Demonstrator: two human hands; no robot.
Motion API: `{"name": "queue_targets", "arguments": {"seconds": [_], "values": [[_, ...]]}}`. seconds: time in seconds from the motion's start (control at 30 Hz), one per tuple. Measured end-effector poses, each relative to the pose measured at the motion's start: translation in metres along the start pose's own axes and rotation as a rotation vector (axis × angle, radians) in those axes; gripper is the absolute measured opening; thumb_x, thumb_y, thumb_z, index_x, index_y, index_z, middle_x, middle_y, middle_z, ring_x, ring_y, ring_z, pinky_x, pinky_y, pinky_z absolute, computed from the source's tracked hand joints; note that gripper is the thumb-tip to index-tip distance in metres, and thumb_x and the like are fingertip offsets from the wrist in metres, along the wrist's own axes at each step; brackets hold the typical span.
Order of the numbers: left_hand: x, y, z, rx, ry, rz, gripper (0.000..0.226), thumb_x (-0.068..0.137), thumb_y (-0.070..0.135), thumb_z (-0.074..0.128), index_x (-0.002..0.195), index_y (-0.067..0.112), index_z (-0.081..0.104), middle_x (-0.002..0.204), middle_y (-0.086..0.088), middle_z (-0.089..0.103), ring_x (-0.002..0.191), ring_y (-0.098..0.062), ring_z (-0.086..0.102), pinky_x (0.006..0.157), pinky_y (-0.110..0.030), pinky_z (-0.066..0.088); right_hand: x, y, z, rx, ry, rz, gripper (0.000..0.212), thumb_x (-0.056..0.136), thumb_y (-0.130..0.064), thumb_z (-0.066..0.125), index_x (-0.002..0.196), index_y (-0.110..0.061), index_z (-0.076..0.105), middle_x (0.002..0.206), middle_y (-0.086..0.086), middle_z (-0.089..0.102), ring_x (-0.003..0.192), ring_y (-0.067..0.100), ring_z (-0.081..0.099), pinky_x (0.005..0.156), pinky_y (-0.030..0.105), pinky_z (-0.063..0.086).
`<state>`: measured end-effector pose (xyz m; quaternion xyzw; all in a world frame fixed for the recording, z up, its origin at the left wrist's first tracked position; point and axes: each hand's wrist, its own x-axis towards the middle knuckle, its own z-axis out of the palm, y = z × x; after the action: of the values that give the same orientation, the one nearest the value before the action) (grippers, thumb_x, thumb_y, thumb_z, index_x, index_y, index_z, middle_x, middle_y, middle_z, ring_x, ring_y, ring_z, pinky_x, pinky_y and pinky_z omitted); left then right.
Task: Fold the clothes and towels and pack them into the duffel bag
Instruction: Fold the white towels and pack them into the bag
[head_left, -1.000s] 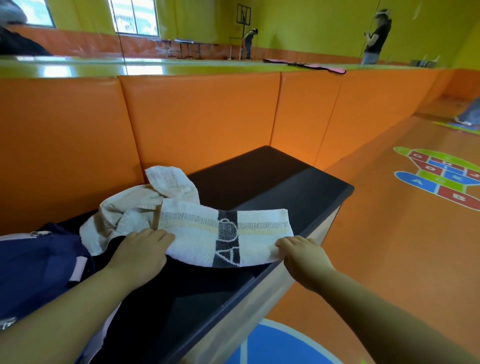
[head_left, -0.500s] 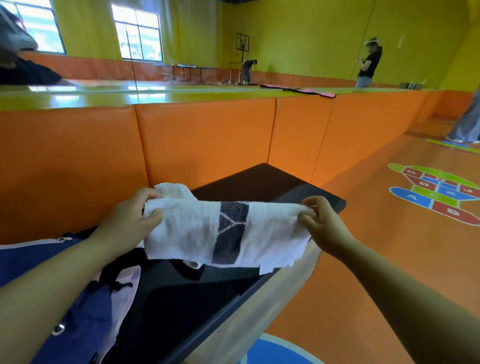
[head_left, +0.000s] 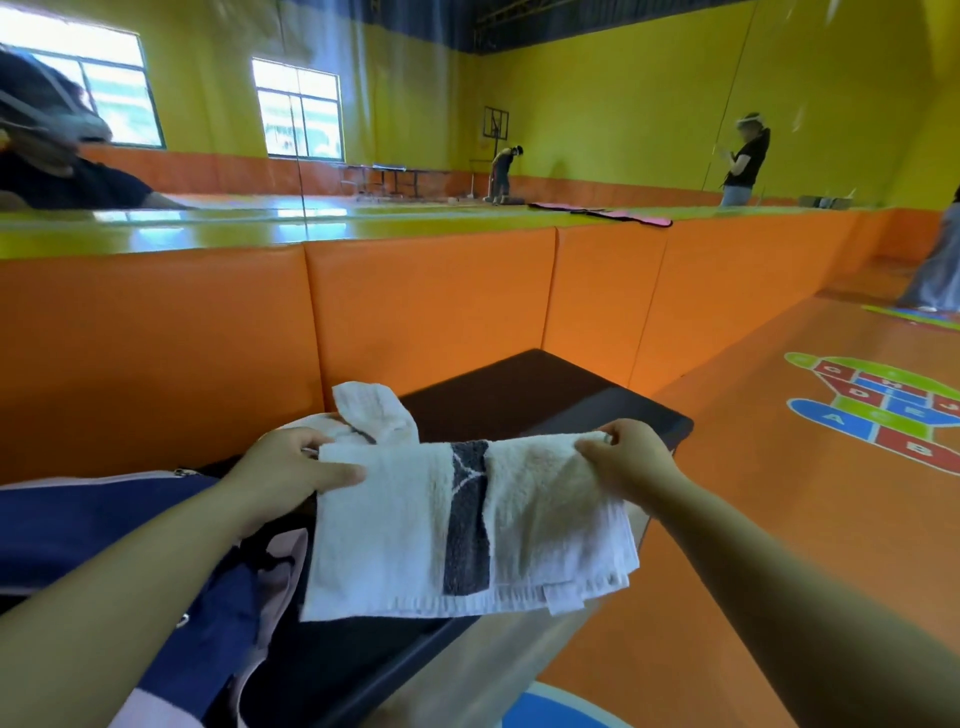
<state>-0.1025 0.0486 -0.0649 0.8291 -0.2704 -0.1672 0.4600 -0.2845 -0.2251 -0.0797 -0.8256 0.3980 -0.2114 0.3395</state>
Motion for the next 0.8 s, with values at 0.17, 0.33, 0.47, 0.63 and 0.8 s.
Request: {"name": "queue_targets", "arguments": {"seconds": [0.17,0.33,0.47,0.63,0.8], "values": [[-0.01,0.018,0.009,0.088,0.095,0.019,0.037,0.057,0.046,0.074,0.08,0.017,0.069,0.09,0.001,0.069,0.087,-0.025,0.065,0.079,-0.045,0.052,-0.022,-0.029,0.009,-0.011,0.0,-0.162,0.026,0.086,-0.027,0.06,0.091,-0.002,0.065,0.069,0.005,0.054,0.062,0.017,0.051,0.053,0.03,0.042],[-0.016,0.037,0.028,0.046,0.058,0.036,0.03,0.071,0.031,0.073,0.068,0.005,0.058,0.067,-0.014,0.057,0.061,-0.019,0.053,0.059,-0.033,0.043,-0.047,-0.062,0.016,0.024,-0.095,-0.321,0.015,0.086,-0.032,0.064,0.095,-0.021,0.059,0.082,-0.007,0.061,0.075,0.008,0.059,0.065,0.028,0.052],[-0.022,0.051,0.038,-0.16,-0.019,0.032,0.011,0.08,0.013,0.068,0.081,0.003,0.063,0.072,-0.014,0.063,0.066,-0.025,0.066,0.067,-0.042,0.06,-0.063,-0.08,0.024,0.208,-0.264,-0.328,0.024,0.086,-0.022,0.066,0.107,-0.012,0.058,0.094,0.005,0.065,0.078,0.02,0.069,0.063,0.04,0.061],[-0.03,0.064,0.034,-0.329,-0.169,-0.02,0.016,0.09,0.007,0.054,0.096,-0.002,0.066,0.087,-0.029,0.069,0.079,-0.037,0.071,0.077,-0.045,0.059,-0.069,-0.083,0.028,0.161,-0.302,-0.406,0.051,0.076,-0.034,0.076,0.119,-0.016,0.056,0.1,-0.006,0.063,0.088,0.009,0.062,0.079,0.031,0.055],[-0.032,0.069,0.03,-0.238,-0.264,-0.072,0.025,0.092,0.007,0.051,0.11,0.011,0.068,0.102,-0.006,0.07,0.101,-0.019,0.064,0.084,-0.037,0.055,-0.068,-0.078,0.025,0.151,-0.164,-0.446,0.032,0.078,-0.022,0.072,0.108,-0.021,0.06,0.091,-0.012,0.062,0.08,0.006,0.059,0.067,0.017,0.047]]}}
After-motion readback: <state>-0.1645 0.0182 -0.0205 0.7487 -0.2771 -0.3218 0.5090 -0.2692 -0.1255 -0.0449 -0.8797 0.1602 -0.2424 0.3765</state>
